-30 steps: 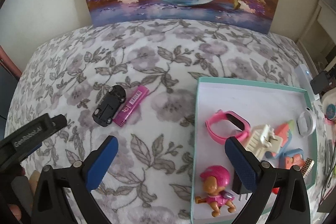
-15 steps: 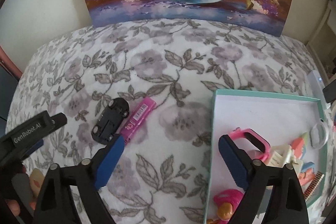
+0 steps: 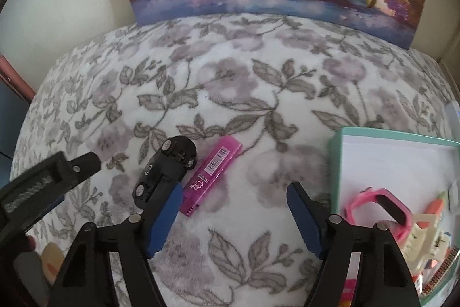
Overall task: Organize rigid objects
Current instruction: 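Close the right gripper around the pink lighter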
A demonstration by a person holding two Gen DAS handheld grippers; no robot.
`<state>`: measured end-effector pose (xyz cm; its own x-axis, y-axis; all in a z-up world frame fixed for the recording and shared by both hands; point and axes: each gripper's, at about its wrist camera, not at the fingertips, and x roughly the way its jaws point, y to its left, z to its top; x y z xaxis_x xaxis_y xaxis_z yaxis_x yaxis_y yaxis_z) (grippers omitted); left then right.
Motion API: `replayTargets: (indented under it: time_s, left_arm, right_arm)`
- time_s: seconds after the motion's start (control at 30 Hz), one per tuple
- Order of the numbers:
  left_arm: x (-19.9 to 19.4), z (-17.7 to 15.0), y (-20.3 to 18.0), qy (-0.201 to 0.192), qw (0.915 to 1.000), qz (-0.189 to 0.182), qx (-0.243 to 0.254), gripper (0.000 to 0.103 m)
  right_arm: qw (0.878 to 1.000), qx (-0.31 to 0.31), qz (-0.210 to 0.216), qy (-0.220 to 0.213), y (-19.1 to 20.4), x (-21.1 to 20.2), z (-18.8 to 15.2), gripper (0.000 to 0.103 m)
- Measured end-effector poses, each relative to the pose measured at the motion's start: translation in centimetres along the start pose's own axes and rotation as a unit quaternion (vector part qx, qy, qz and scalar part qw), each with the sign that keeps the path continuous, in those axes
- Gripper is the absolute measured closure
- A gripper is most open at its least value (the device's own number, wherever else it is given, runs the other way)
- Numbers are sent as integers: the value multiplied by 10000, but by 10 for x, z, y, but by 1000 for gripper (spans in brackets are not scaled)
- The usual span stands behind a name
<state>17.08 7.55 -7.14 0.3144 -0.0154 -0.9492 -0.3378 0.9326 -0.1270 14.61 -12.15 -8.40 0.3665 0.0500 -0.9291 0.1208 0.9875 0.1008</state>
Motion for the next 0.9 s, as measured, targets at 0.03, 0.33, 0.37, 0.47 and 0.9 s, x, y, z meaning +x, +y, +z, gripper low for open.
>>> replayTargets:
  time_s: [0.03,0.33,0.37,0.47,0.9]
  left_arm:
    - [1,0,1,9,10000,0,-29,14]
    - [3,-1,6,79,9999,74,-134,14]
    - [3,-1,6,73,9999,71,-134,14]
    - [3,0,6,80,9999,69,-121,14]
    - [2,-3,-6,102,9999,-82,77,14]
  right_arm:
    - [10000,-20,-22,16,1,4,0,25]
    - [9999,-127,-91,-36,8,21,7,25]
    - [9998,-160,-135,-42,10,23,7,25]
    - [9995,-229,-219,-76,11,25,6,27]
    - [9998,89,-24,-179,-12,18,10,58]
